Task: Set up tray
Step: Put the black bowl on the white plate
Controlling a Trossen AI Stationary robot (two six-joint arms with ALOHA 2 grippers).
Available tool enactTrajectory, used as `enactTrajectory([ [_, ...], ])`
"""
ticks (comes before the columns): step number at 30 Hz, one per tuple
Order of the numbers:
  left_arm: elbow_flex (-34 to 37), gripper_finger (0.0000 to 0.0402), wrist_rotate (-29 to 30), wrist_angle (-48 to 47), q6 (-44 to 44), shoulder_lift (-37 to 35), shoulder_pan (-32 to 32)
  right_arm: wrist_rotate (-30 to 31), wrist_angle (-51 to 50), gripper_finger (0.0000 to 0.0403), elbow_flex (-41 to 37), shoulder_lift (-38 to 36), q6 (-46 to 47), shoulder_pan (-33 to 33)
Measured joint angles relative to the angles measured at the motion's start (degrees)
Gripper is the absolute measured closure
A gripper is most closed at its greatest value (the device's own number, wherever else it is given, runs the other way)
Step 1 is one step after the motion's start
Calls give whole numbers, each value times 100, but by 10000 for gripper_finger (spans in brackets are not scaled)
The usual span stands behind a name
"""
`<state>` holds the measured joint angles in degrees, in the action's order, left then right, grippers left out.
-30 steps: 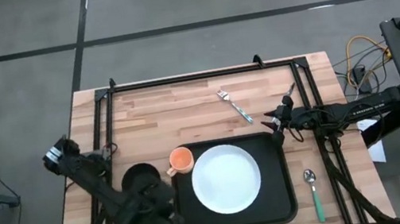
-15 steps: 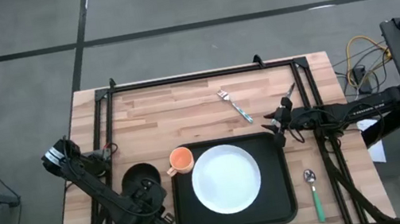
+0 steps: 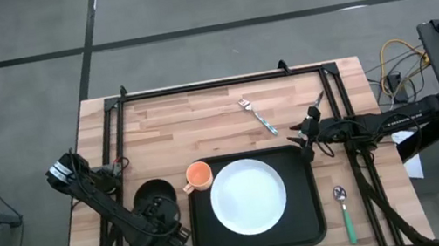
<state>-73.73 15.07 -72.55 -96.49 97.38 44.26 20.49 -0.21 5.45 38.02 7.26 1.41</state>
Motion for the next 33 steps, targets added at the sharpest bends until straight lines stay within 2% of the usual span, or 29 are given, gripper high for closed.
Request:
enactTrajectory([
  [10,502,229,14,311,-8,0,-3,1,2,238,0,0,-24,0],
  [13,648,240,12,436,-10,0,-3,1,4,238,0,0,-38,0],
  [16,733,283,2,496,-10,2,-3,1,5,239,0,0,-42,0],
  [20,748,379,7,499,-2,2,-3,1,7,239,0,0,-43,0],
  [23,710,396,-66,429,-39,-17,-3,1,7,239,0,0,-43,0],
  [28,201,400,-66,-298,-94,-68,-5,3,5,239,0,0,-56,2],
  [33,-785,401,-65,-1360,189,-68,-145,3,7,239,0,-1,-84,0],
])
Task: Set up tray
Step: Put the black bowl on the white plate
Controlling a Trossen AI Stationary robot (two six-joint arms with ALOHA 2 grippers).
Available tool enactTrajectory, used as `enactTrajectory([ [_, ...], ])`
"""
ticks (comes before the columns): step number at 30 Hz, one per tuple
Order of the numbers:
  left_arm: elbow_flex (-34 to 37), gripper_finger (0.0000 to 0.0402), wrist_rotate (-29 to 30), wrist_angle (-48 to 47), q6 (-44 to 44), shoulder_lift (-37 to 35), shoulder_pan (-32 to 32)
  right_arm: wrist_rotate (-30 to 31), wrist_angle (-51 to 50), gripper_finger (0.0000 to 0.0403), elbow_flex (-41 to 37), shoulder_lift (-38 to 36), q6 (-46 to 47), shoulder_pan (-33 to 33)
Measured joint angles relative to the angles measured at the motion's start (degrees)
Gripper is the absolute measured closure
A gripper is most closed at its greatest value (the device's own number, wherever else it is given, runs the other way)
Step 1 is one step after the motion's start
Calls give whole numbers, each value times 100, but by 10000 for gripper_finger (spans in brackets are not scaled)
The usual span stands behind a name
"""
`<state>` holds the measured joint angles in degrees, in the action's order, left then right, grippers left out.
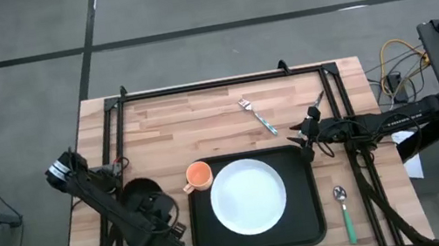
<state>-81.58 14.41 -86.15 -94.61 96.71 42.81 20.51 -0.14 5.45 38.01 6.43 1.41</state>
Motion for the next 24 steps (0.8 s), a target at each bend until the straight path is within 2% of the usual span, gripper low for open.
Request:
enactTrajectory([
  [4,-955,401,256,-429,717,30,-277,0,2,239,0,-1,138,2],
  [7,-1481,401,480,-210,1680,65,-585,-2,-2,239,0,1,239,2],
  [14,-2566,401,566,-188,3906,474,-1440,-7,-9,239,0,-6,261,4],
  [19,-3482,401,480,-131,6024,1120,-1834,-19,-41,239,0,-3,363,0],
  [24,-4496,401,233,-77,8002,1979,-1937,-17,-123,239,2,-3,422,2],
])
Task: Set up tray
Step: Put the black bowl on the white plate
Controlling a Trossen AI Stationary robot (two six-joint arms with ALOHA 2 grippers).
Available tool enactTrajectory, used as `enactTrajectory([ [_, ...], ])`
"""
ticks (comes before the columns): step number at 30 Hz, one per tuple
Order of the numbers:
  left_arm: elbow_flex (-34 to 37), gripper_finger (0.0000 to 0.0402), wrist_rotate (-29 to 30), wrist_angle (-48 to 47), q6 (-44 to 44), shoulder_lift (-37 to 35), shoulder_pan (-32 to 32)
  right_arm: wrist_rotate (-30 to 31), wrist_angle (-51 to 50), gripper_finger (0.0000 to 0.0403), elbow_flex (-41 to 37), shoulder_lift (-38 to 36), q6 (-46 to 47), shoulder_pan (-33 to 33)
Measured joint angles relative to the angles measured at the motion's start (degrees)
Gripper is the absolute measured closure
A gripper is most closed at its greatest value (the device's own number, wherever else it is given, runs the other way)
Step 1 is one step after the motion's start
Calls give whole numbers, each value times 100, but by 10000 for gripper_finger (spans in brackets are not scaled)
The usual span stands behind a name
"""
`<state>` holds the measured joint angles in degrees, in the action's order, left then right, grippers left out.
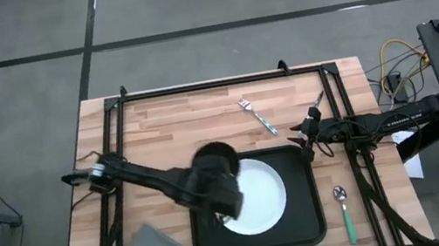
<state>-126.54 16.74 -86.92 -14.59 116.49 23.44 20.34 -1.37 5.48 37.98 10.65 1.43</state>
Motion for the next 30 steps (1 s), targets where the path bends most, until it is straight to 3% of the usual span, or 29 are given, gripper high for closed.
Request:
enactTrajectory([
  [5,-858,401,-327,178,1084,855,42,1,-18,239,0,2,33,-2],
  [13,403,402,-712,1460,1263,893,42,5,-24,239,0,6,97,-1],
  [30,1633,400,-876,2886,1084,882,94,-111,-28,239,0,9,136,-2],
])
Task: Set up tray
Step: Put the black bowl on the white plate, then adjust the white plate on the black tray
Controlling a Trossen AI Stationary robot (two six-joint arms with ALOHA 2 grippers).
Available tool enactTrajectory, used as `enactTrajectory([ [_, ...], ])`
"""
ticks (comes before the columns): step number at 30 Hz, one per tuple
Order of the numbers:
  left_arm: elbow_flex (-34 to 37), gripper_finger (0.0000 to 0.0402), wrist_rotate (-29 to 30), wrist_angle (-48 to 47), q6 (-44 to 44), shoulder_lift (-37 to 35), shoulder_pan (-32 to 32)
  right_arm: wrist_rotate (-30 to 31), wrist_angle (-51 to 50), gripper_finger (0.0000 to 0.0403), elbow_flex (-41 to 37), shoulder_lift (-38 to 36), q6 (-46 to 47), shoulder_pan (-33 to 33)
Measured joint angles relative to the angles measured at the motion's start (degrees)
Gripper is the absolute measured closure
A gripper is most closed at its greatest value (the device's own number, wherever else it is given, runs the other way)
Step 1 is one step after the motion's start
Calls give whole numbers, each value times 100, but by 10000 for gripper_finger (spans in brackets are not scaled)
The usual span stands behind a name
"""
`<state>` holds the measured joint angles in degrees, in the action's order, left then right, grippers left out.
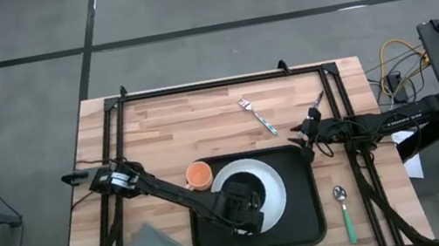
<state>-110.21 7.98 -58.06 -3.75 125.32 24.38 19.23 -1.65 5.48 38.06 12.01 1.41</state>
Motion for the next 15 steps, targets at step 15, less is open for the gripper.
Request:
enactTrajectory([
  [15,-1120,310,428,-901,-844,0,-33,-517,20,238,0,-2,138,0],
])
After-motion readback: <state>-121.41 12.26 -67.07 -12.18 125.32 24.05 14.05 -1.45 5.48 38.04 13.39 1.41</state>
